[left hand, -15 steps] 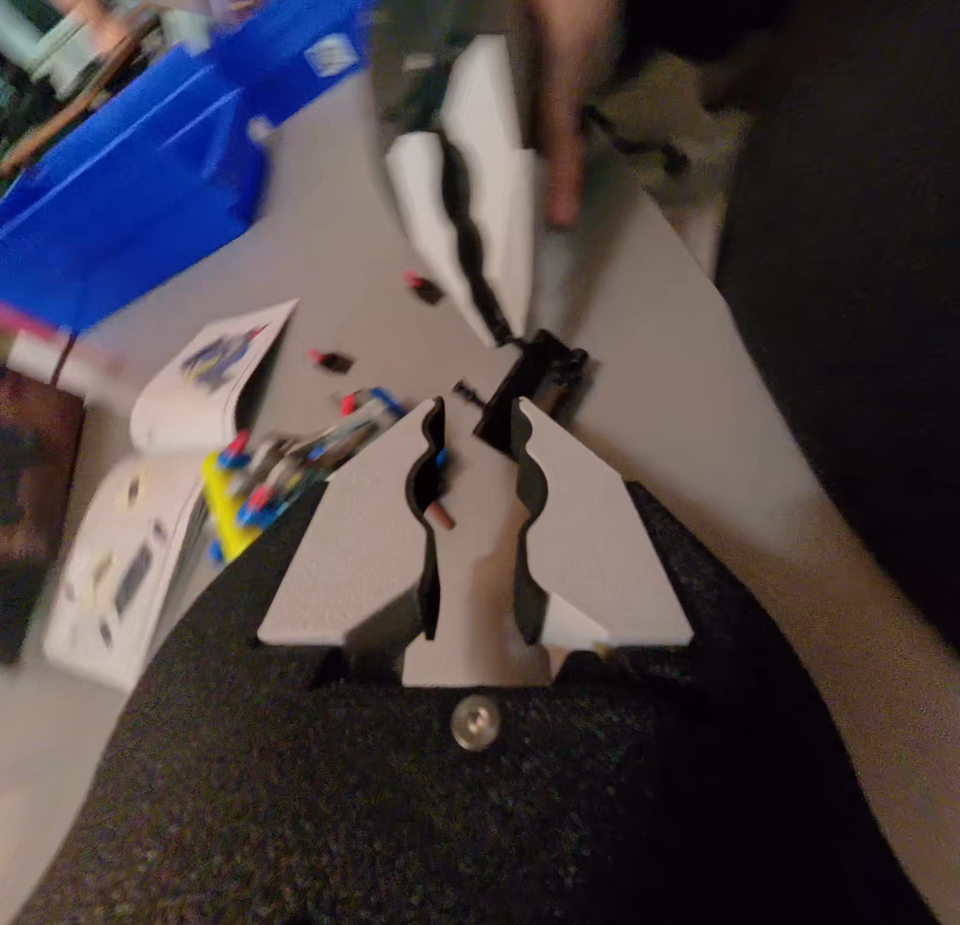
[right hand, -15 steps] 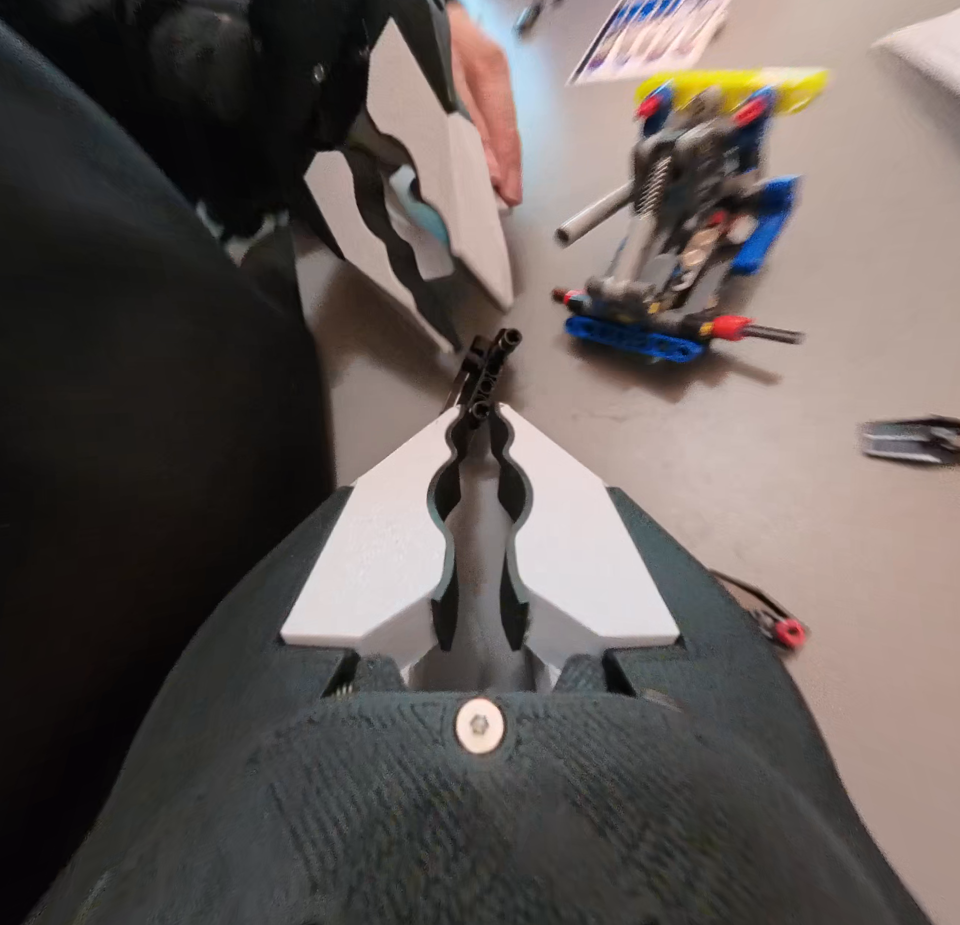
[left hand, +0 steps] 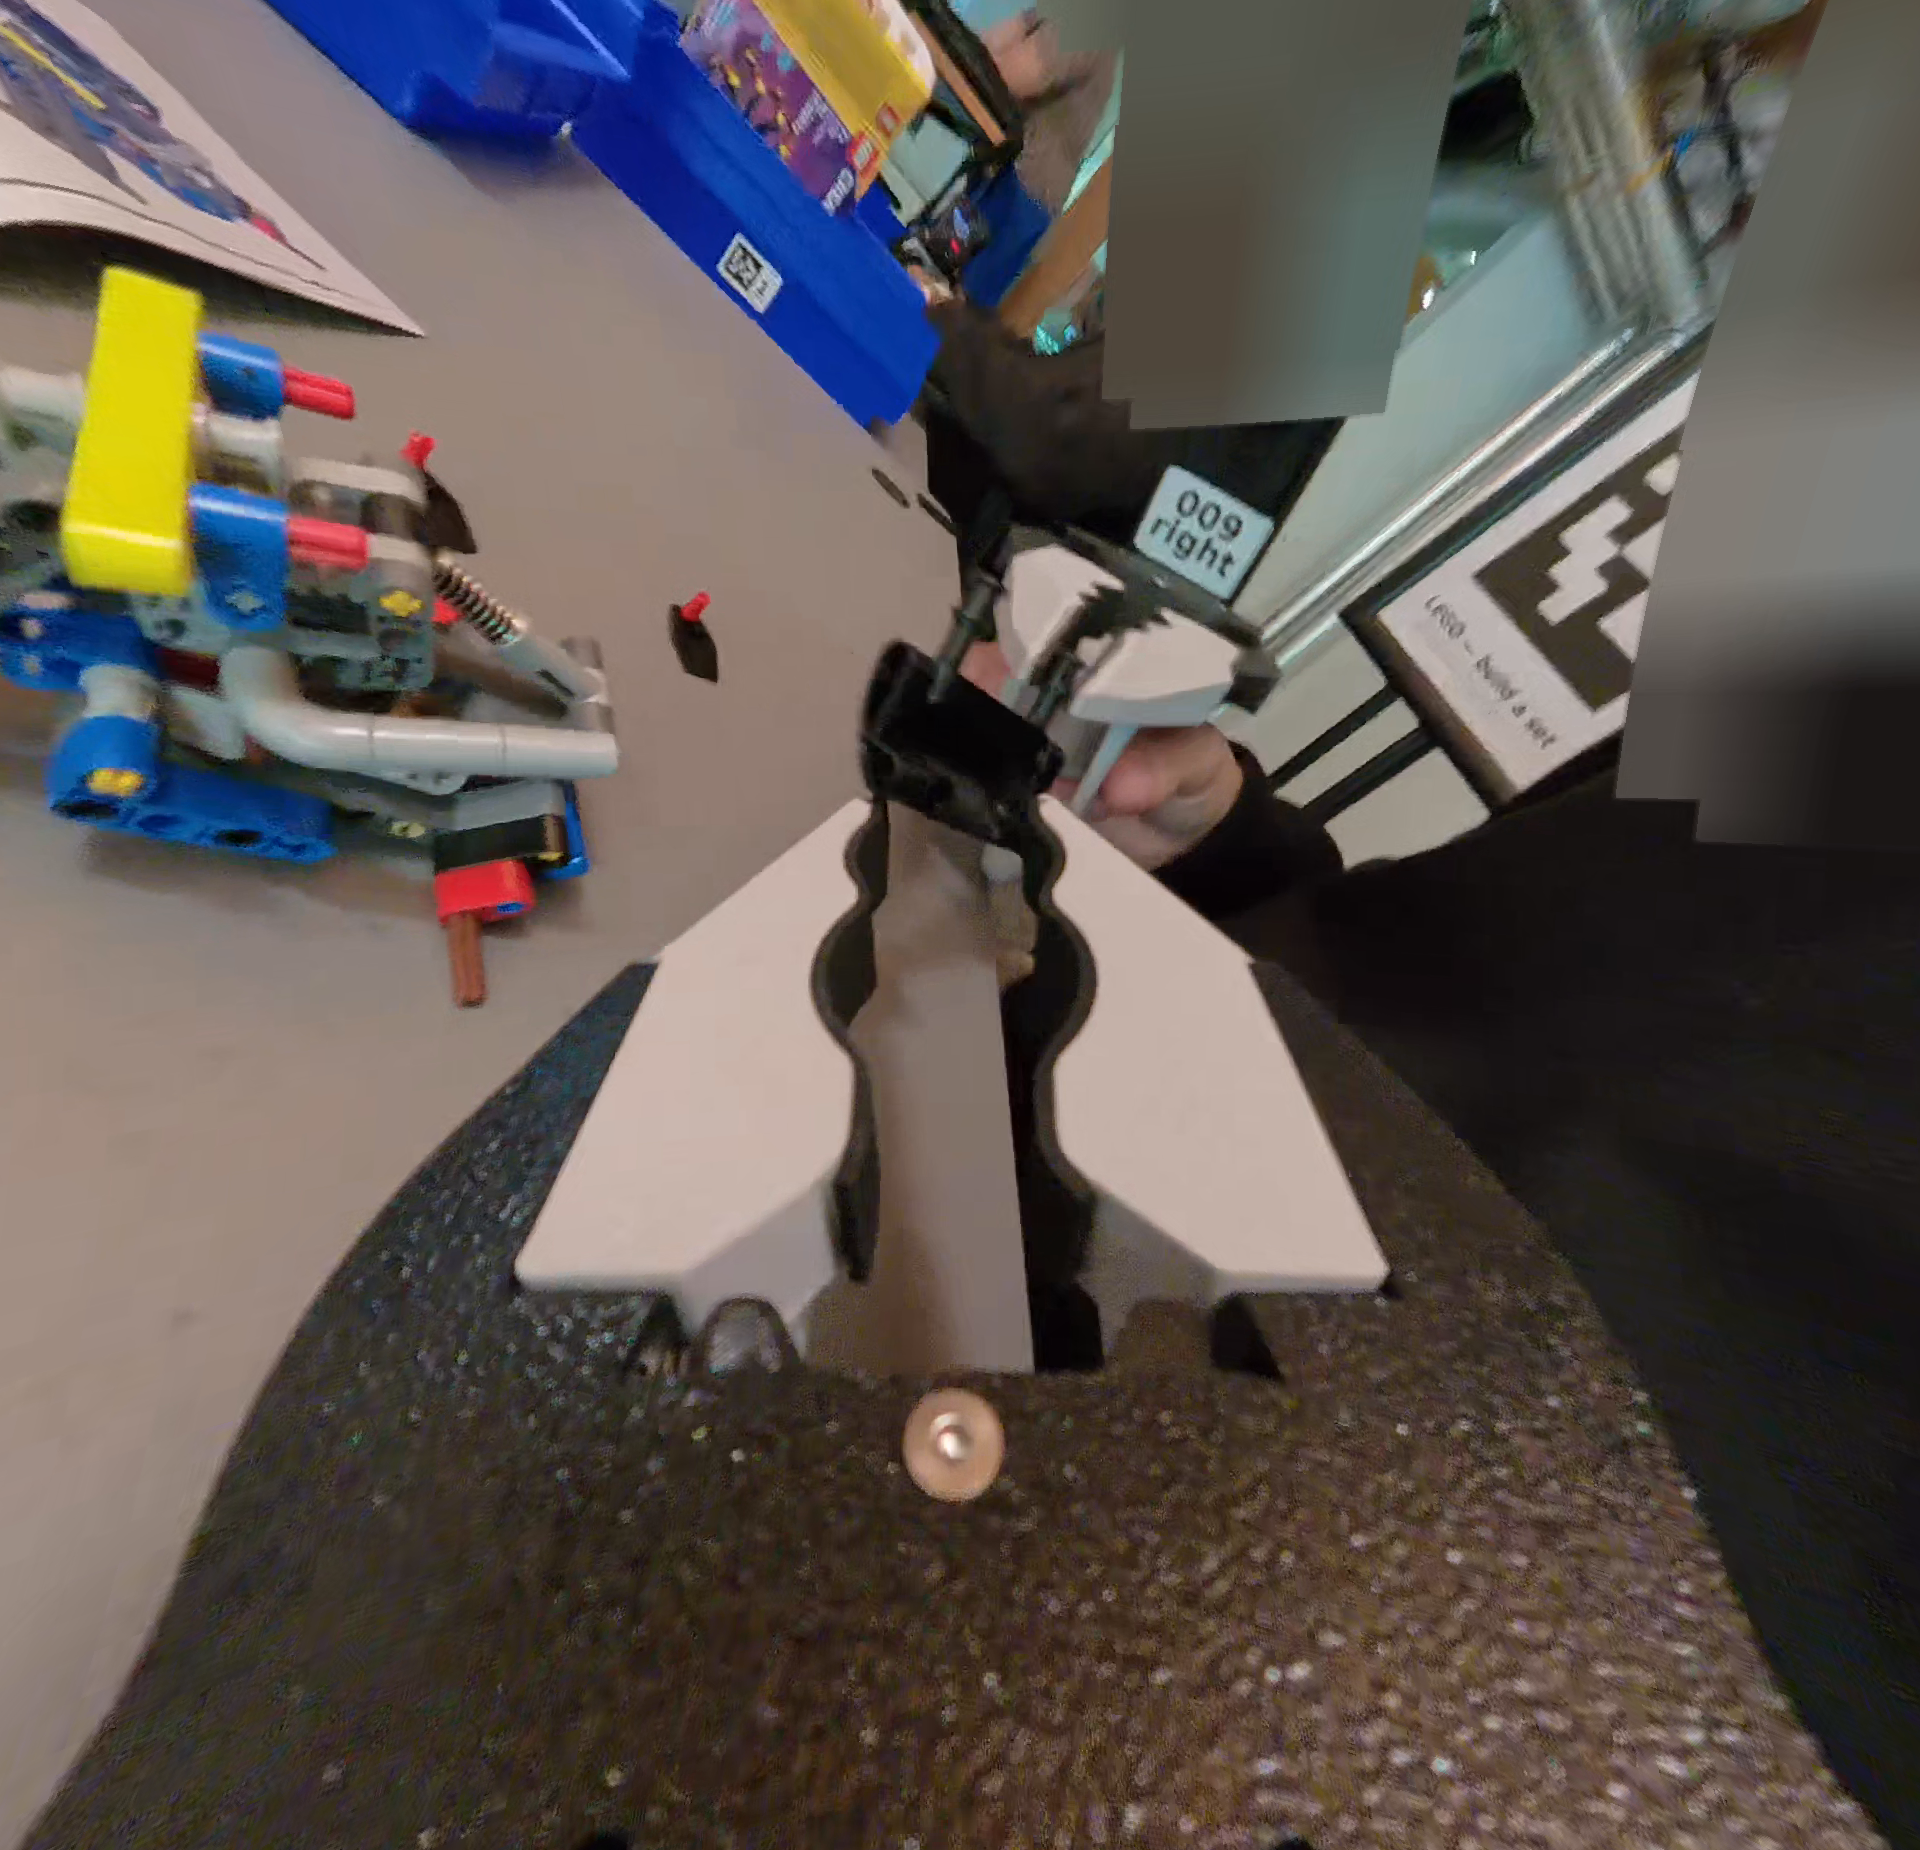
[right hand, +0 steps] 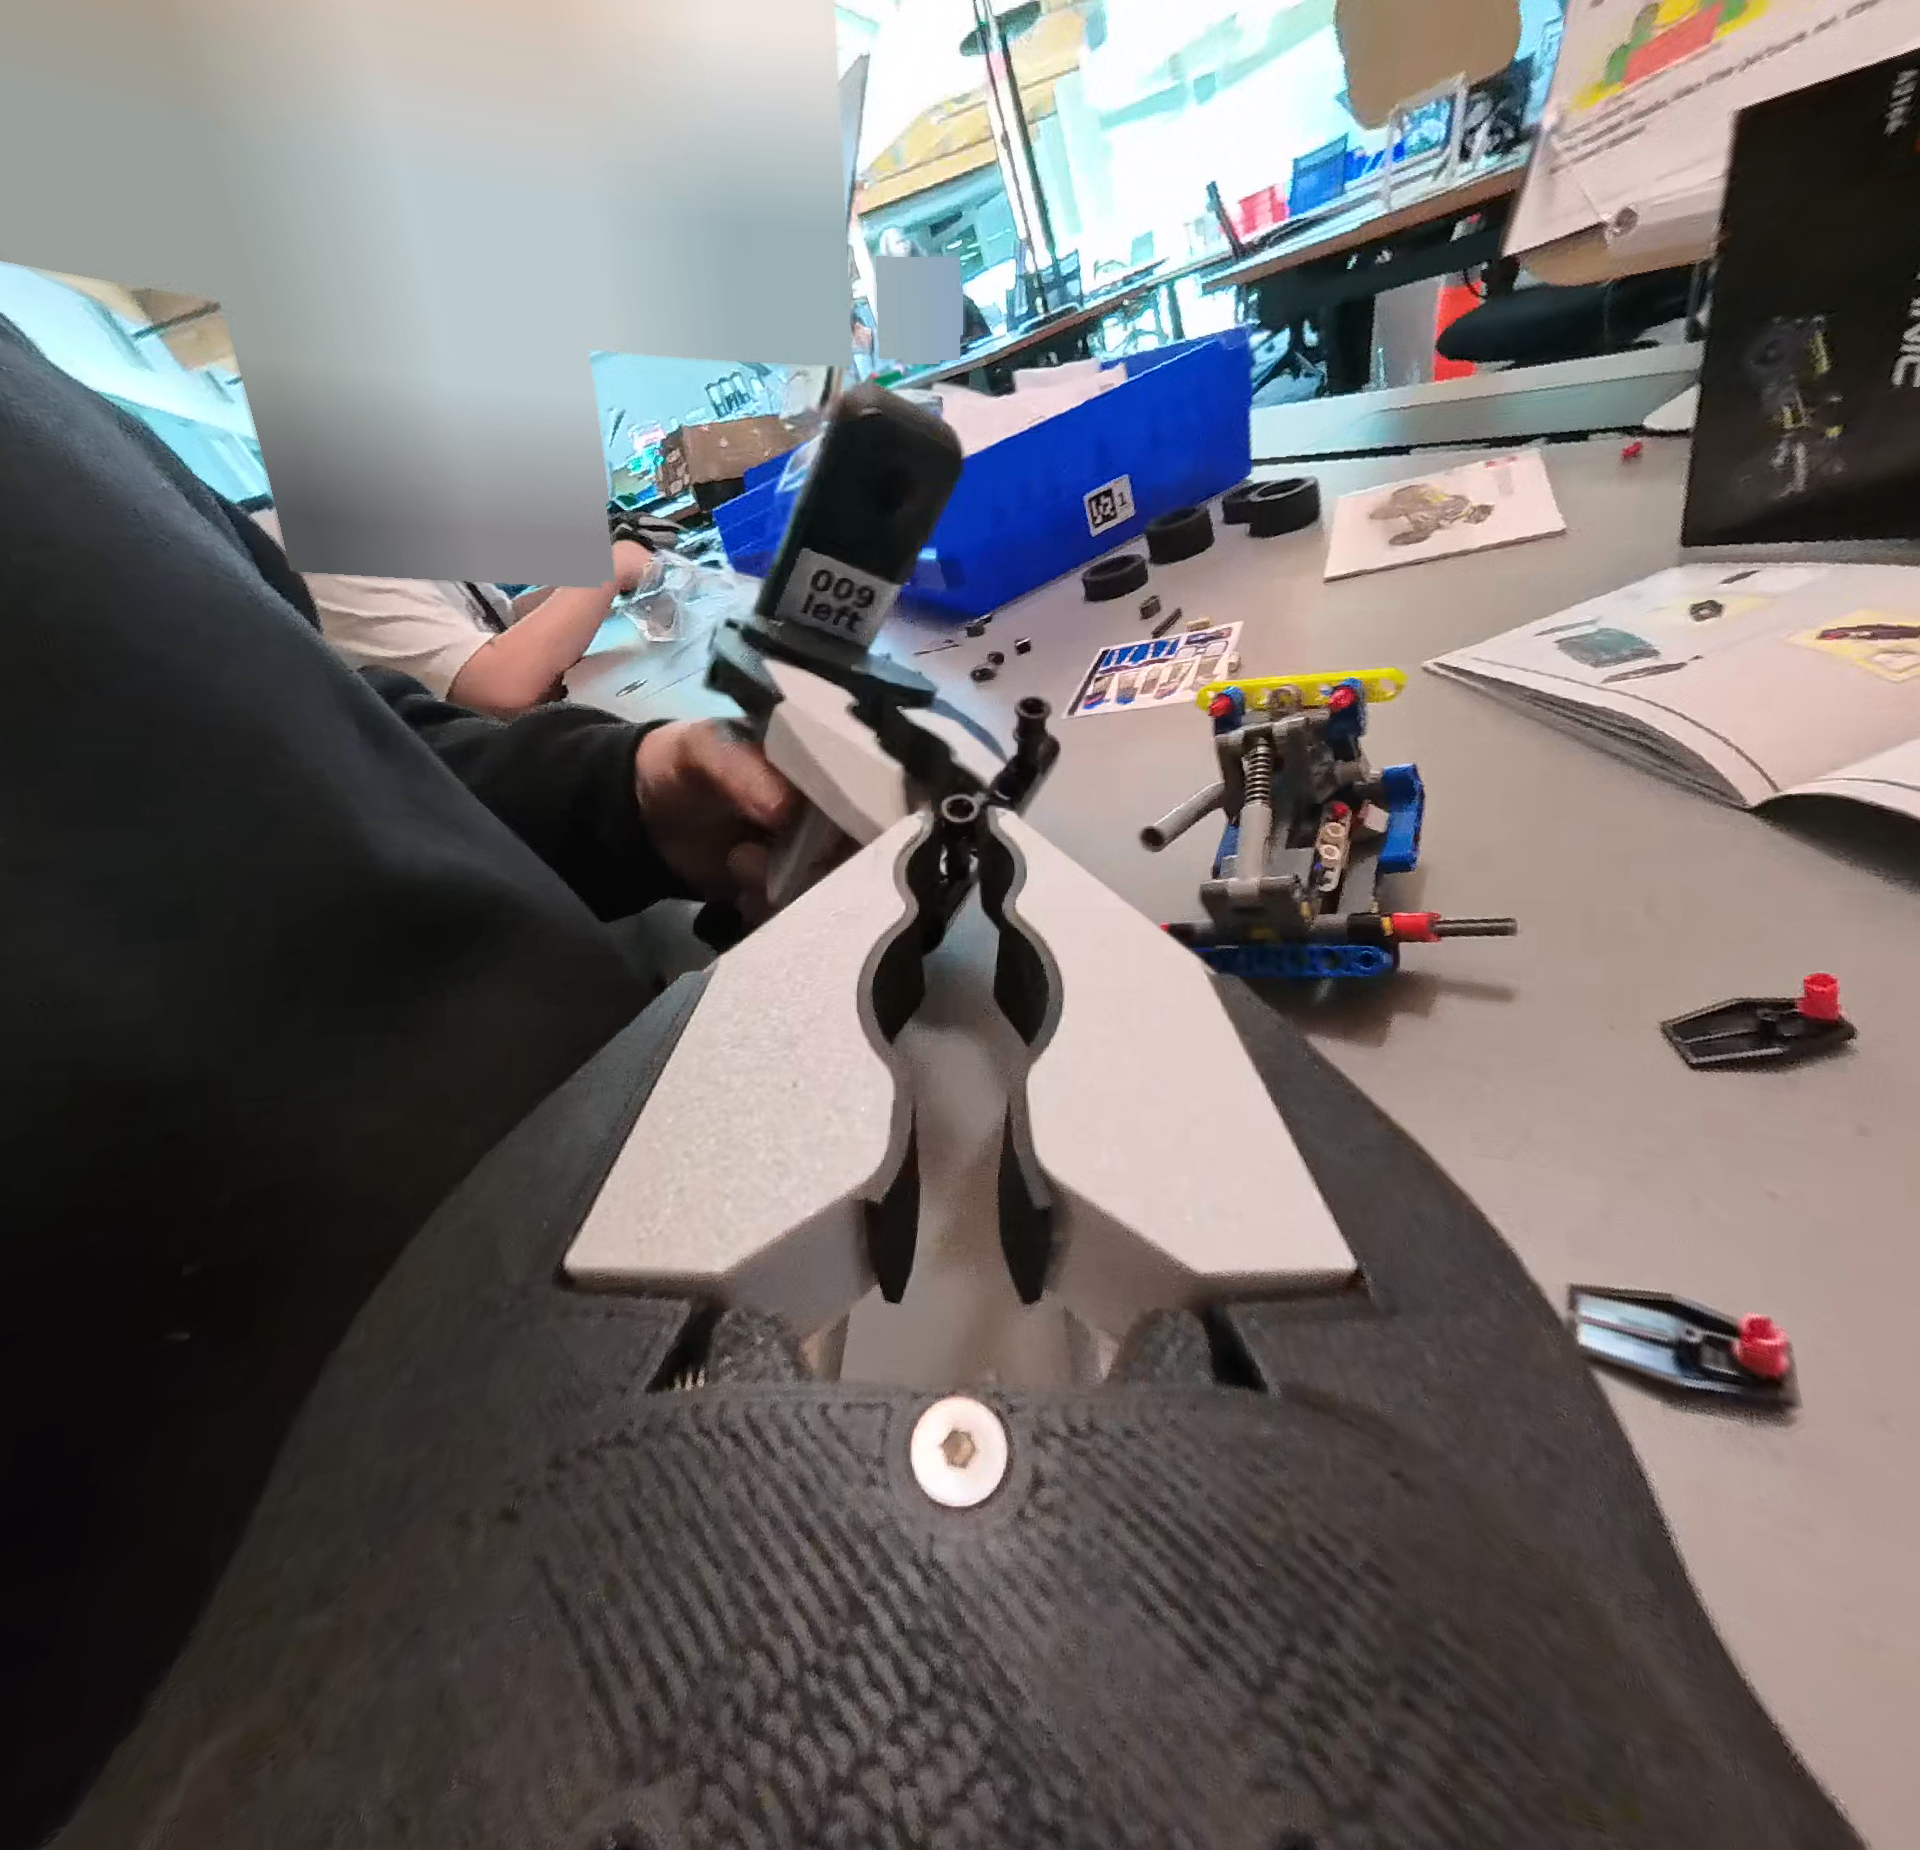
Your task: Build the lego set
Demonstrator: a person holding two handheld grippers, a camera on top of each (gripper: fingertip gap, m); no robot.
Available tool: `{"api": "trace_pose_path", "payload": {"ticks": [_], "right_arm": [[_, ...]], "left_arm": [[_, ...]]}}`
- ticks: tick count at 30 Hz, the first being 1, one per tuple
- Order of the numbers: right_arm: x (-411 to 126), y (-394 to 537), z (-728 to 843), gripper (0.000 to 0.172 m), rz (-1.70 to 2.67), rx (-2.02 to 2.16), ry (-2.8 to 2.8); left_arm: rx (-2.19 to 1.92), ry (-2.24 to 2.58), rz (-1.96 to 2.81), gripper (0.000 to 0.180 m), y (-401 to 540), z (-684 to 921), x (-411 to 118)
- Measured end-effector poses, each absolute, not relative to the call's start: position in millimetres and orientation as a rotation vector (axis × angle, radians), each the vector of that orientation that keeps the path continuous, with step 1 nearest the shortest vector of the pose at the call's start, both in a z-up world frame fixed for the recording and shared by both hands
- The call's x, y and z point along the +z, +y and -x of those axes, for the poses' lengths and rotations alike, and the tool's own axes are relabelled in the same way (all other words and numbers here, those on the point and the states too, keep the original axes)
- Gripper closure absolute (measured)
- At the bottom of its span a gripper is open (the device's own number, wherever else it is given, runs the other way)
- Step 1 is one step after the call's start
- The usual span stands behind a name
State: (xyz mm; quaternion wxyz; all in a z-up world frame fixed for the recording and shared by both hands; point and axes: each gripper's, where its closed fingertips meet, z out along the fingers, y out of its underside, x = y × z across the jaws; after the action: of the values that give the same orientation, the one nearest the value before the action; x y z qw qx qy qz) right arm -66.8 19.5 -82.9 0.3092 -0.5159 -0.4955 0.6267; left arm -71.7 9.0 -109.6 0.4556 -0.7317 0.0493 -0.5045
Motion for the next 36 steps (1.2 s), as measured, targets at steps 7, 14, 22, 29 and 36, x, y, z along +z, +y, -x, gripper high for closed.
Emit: {"api": "trace_pose_path", "payload": {"ticks": [7,14,22,29,36], "right_arm": [[-67.9,-2.5,69.6,0.168,1.223,1.612,-1.255],[-79.7,5.0,55.9,0.167,1.387,1.263,-1.332],[-42.1,-43.5,29.6,0.16,1.036,0.682,-1.458],[-49.3,-37.0,38.7,0.172,0.96,0.632,-1.528],[-77.4,-15.7,51.3,0.158,0.938,0.611,-1.633]], "left_arm": [[-1.175,0.109,1.759,0.159,7.6,67.0,-105.6],[-0.679,0.352,1.735,0.175,-4.5,70.9,-82.6],[0.306,0.83,1.581,0.175,-34.8,47.0,-49.8],[0.348,0.879,1.601,0.176,-21.2,42.8,-61.4],[0.3,0.843,1.709,0.176,0.2,64.7,-84.6]]}}
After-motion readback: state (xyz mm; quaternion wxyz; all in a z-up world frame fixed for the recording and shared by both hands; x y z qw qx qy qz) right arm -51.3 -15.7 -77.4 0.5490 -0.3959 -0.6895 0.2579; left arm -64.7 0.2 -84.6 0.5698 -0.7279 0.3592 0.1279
